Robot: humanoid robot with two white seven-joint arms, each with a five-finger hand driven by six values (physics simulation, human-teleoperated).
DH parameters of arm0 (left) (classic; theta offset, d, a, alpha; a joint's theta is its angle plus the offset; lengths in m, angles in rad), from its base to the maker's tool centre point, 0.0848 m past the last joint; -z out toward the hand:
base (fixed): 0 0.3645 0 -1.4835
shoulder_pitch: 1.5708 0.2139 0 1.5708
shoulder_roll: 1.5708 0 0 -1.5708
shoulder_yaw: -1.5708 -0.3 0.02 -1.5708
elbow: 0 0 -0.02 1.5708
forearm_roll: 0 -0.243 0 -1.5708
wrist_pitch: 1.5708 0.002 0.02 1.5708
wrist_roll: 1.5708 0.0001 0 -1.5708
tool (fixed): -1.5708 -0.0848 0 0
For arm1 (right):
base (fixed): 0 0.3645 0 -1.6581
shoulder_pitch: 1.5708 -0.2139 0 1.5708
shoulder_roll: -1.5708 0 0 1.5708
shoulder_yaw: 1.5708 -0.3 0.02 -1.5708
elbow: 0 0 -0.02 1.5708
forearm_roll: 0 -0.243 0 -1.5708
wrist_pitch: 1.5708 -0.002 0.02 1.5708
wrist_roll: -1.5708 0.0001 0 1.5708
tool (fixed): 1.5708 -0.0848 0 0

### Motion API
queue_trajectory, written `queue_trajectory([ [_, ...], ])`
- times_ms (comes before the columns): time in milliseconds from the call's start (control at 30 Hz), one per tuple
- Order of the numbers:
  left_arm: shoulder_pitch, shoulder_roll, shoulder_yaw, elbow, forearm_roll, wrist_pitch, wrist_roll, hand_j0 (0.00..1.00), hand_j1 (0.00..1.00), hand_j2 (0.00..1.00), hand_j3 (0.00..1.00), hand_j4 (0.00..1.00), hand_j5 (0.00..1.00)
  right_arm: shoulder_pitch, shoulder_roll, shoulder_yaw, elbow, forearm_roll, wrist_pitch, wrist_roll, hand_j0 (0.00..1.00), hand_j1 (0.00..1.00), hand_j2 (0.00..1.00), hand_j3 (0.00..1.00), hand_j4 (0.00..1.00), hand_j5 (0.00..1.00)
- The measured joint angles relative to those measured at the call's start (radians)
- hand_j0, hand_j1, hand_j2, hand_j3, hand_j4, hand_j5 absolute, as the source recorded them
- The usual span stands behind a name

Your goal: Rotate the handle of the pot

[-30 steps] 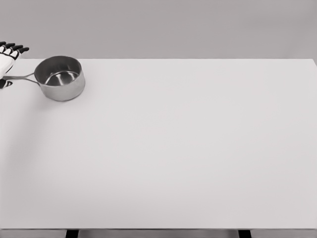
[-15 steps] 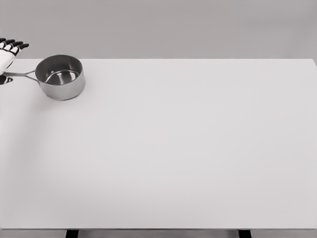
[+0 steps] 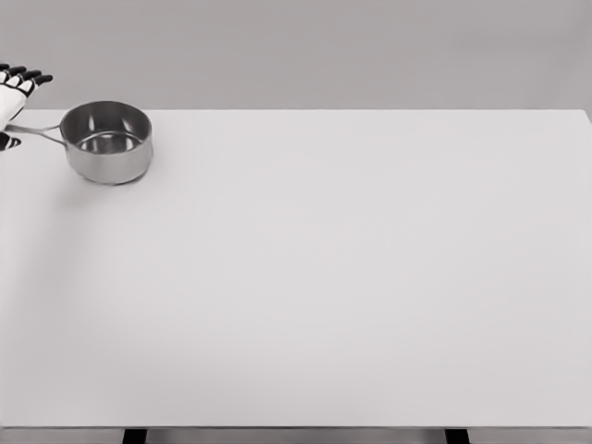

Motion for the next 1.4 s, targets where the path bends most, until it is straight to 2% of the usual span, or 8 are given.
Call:
queue_trajectory([
  [767,0.003,0.029,0.003,0.038,0.003,0.0,0.003,1.0,1.0,1.0,1.0,1.0,1.0,0.0,0.0,0.0,0.0,0.0,0.0,0.0,1.0,1.0,1.0,1.0,1.0,1.0],
  [1400,-0.015,0.01,-0.01,0.053,-0.001,0.0,0.0,1.0,1.0,1.0,1.0,1.0,1.0,0.0,0.0,0.0,0.0,0.0,0.0,0.0,1.0,1.0,1.0,1.0,1.0,1.0],
])
